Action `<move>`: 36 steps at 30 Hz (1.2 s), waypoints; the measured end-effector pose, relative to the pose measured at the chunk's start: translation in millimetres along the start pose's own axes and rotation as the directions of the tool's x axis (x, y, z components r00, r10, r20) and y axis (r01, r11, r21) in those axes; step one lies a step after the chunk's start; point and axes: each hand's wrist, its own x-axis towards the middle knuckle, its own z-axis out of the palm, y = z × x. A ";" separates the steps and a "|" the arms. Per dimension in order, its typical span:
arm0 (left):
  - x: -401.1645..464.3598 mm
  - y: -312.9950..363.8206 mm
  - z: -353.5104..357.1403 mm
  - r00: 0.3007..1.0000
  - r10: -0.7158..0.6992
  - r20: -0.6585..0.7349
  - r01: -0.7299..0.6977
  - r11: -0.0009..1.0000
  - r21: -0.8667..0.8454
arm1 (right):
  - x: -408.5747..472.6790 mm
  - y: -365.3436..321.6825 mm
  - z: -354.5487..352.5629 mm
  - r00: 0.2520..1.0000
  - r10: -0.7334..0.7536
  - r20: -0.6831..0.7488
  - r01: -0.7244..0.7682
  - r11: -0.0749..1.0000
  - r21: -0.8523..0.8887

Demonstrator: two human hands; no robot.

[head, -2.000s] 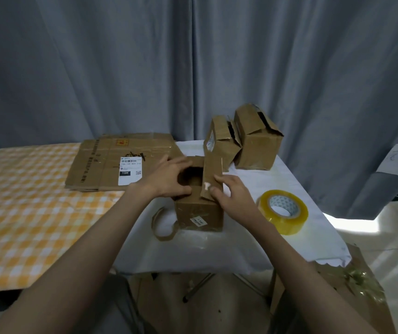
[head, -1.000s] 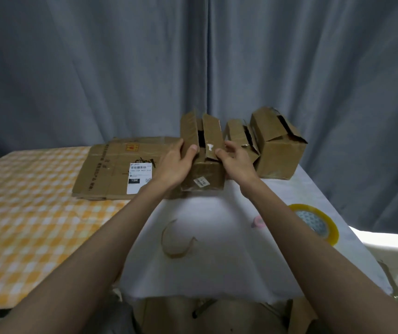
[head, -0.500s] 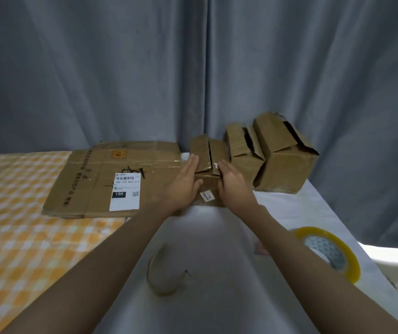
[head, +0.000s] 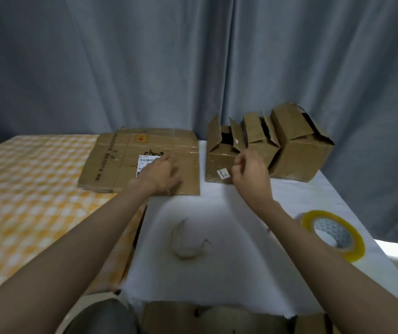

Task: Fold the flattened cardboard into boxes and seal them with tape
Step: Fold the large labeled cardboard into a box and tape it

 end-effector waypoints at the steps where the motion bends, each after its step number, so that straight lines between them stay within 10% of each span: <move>1: -6.7 -10.0 0.4 0.999 -0.036 0.007 0.036 0.999 -0.009 | -5.7 -2.2 5.8 0.996 0.026 0.086 -0.025 1.000 -0.003; 9: -49.7 -67.4 11.3 0.988 -0.134 0.073 0.131 0.991 0.038 | -20.4 -20.7 85.8 0.802 0.204 0.561 -0.214 0.976 -0.050; 17: -44.8 -64.4 29.6 0.996 -0.092 -0.001 0.090 0.975 0.205 | -5.2 -41.1 104.5 0.720 0.460 0.519 -0.665 0.671 0.328; 28: -44.6 -31.7 -5.9 0.943 0.152 -0.296 -0.003 0.894 0.448 | 2.7 -94.2 71.6 0.733 0.257 0.629 -0.677 0.353 0.645; 36: -81.2 -35.7 -37.3 0.862 0.171 -0.477 -0.064 0.971 0.232 | 10.3 -108.3 51.8 0.587 0.279 0.760 -0.809 0.241 0.536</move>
